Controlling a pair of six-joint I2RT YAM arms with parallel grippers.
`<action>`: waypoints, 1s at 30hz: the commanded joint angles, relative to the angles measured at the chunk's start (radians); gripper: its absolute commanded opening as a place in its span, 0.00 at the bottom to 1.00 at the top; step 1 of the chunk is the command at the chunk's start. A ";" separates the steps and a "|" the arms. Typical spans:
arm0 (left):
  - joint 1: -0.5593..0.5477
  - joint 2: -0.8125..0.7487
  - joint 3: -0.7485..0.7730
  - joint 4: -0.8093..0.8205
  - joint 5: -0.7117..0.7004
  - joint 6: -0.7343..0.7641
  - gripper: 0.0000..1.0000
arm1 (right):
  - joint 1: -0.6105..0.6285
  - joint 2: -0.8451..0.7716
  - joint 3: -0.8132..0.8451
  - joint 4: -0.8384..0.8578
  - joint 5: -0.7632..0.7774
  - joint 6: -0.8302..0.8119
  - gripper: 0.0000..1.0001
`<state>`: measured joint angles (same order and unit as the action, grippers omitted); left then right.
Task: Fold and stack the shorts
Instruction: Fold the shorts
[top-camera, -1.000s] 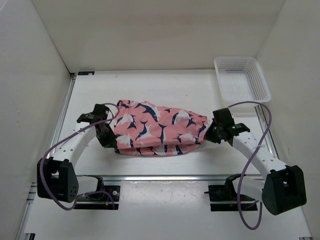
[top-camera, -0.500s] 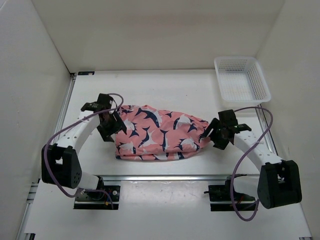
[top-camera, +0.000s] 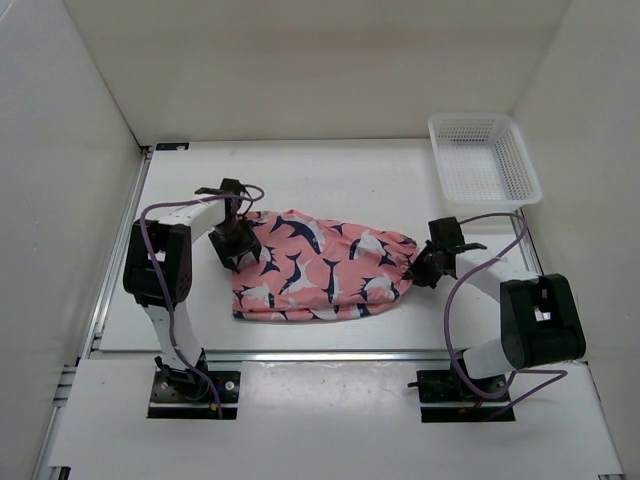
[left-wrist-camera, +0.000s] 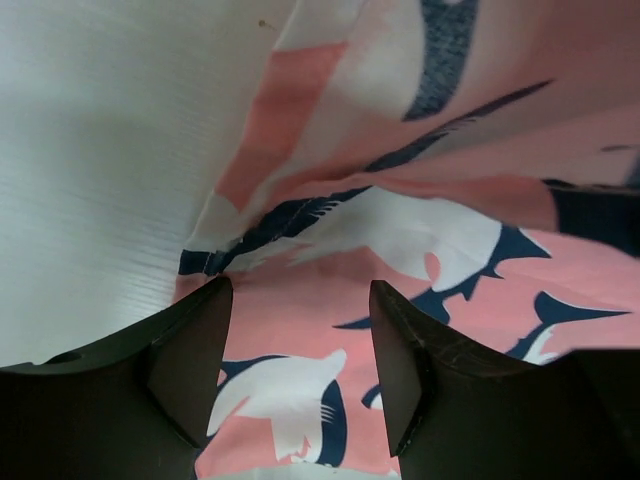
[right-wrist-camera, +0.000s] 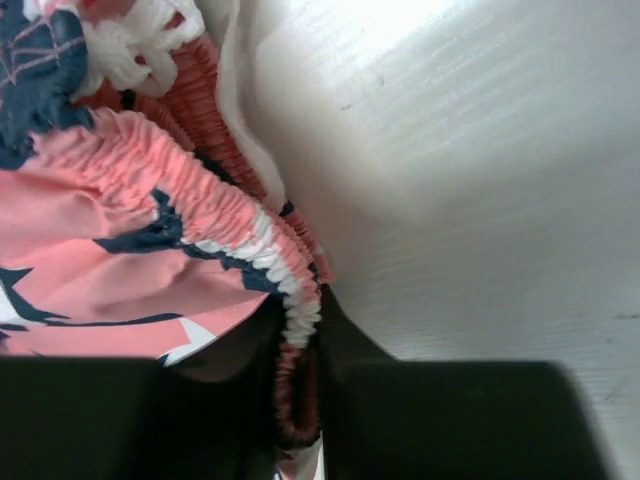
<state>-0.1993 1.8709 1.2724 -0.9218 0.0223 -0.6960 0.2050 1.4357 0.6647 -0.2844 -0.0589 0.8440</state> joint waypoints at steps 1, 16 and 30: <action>-0.003 -0.007 -0.030 0.040 0.011 0.010 0.68 | 0.008 0.014 0.042 -0.025 0.073 -0.025 0.09; 0.051 -0.124 -0.124 0.051 0.007 0.030 0.38 | 0.209 -0.139 0.390 -0.274 0.402 -0.184 0.00; 0.041 0.008 -0.067 0.072 0.047 0.018 0.10 | 0.678 0.127 0.875 -0.390 0.570 -0.315 0.00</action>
<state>-0.1497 1.8668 1.1889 -0.8875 0.0620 -0.6769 0.7944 1.4899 1.4181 -0.6437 0.4507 0.5926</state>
